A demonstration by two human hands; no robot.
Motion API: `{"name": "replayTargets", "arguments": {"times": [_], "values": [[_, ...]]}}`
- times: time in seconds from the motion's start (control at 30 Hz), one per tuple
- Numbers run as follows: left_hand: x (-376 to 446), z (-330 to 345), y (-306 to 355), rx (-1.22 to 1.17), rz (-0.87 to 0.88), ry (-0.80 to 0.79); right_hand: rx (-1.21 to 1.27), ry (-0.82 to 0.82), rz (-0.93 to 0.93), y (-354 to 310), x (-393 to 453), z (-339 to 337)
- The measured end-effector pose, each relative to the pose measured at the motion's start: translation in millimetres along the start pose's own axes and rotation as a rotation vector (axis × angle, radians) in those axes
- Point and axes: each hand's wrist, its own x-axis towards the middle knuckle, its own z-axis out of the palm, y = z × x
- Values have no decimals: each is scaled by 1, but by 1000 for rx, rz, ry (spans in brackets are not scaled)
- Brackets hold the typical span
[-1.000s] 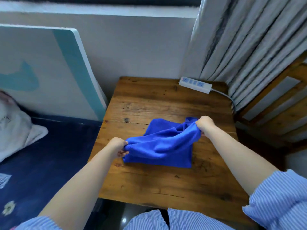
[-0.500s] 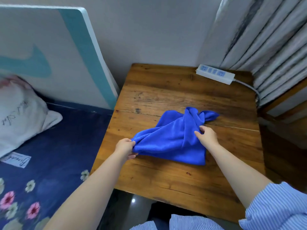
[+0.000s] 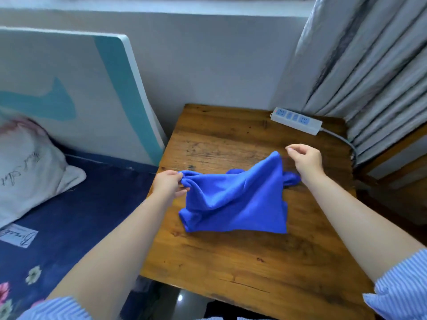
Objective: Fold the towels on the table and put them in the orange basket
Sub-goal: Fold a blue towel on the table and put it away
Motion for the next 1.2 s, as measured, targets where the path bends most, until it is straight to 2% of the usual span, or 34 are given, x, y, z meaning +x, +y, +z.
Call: {"name": "replayTargets", "arguments": {"times": [0.1, 0.23, 0.33, 0.4, 0.47, 0.57, 0.7, 0.8, 0.97, 1.0, 1.1, 1.2], "values": [[4, 16, 60, -77, 141, -9, 19, -34, -41, -58, 31, -11], [-2, 36, 94, -3, 130, -67, -384, -180, -96, -76, 38, -6], [-4, 39, 78, 58, 61, -66, -453, -322, 116, -38, 25, 8], [-1, 36, 59, 94, 26, -50, -471, -354, 258, -5, 12, 22], [1, 32, 44, 155, 1, -22, -502, -348, 307, 25, 3, 35], [4, 25, 23, 276, -12, 16, -512, -311, 282, 48, -4, 49], [15, 15, 3, 363, -1, 51, -427, -283, 202, 57, 7, 69], [21, 11, 0, 392, 1, 84, -414, -290, 241, 55, 23, 81], [27, 0, -5, 485, -7, 145, -662, -197, 245, 51, 25, 80], [29, -2, -4, 432, -34, 152, -656, -192, 237, 48, 24, 79], [34, 0, 21, 26, -94, 161, -525, -128, 174, 13, 36, 69], [35, 9, 71, -185, 77, 152, -418, -52, 23, -48, 57, 59]]}}
